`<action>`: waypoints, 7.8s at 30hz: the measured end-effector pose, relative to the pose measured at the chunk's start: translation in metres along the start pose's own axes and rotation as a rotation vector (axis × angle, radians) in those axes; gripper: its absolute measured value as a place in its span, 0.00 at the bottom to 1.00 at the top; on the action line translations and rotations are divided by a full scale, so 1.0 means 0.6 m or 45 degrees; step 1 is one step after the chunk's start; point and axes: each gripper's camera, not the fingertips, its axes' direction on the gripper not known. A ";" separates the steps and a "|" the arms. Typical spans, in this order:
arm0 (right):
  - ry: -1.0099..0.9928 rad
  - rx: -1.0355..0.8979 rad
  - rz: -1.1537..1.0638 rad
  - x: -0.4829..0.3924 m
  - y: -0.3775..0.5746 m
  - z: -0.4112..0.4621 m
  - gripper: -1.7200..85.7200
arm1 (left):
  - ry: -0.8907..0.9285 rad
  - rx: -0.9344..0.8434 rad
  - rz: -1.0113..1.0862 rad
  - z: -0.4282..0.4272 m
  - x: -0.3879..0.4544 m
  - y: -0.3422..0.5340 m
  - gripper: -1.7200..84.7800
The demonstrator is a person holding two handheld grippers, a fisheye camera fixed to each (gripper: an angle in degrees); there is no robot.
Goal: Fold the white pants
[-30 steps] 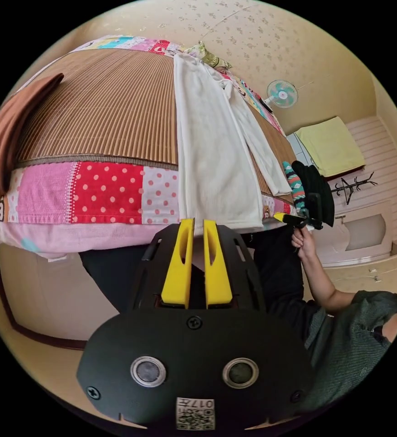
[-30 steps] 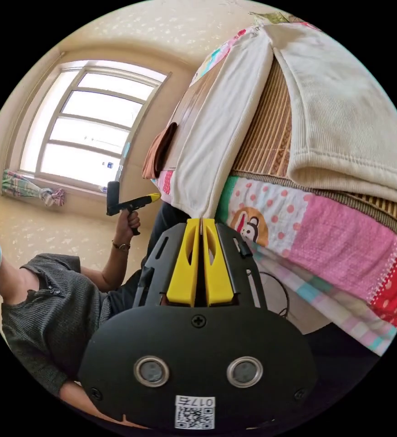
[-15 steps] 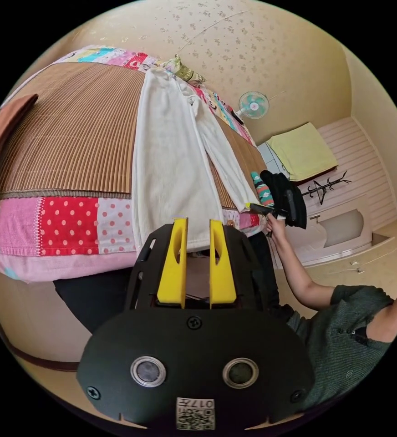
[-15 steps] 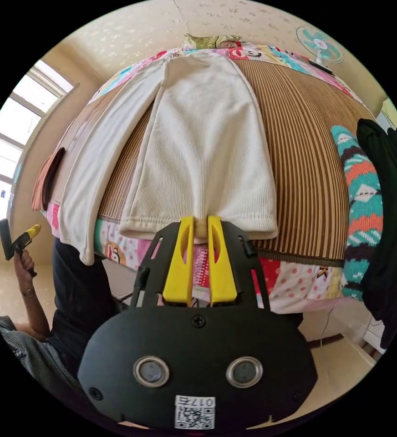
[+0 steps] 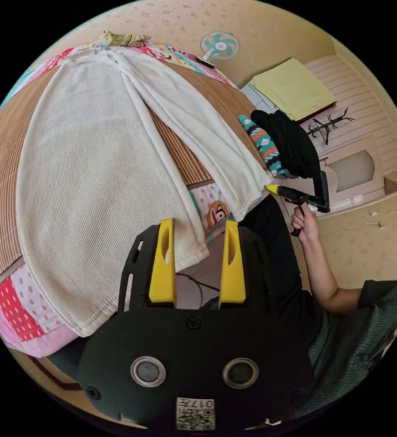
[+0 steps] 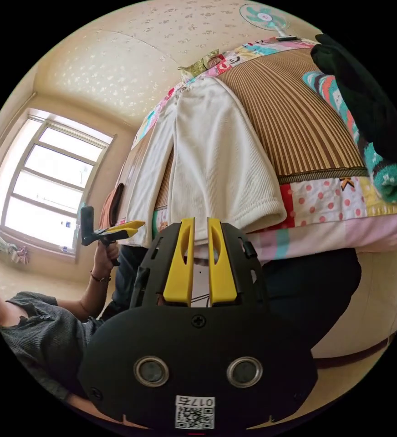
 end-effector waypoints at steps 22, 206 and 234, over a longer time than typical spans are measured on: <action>-0.401 0.280 0.306 0.179 0.065 -0.117 0.06 | 0.155 -0.031 -0.177 0.092 -0.002 0.094 0.05; -0.214 -0.344 -0.174 0.024 -0.011 0.279 0.18 | 0.152 0.136 -0.412 -0.233 -0.167 0.169 0.14; -1.260 -0.684 -0.555 -0.029 -0.051 0.190 0.06 | 0.028 0.522 -0.033 -0.487 -0.116 0.139 0.03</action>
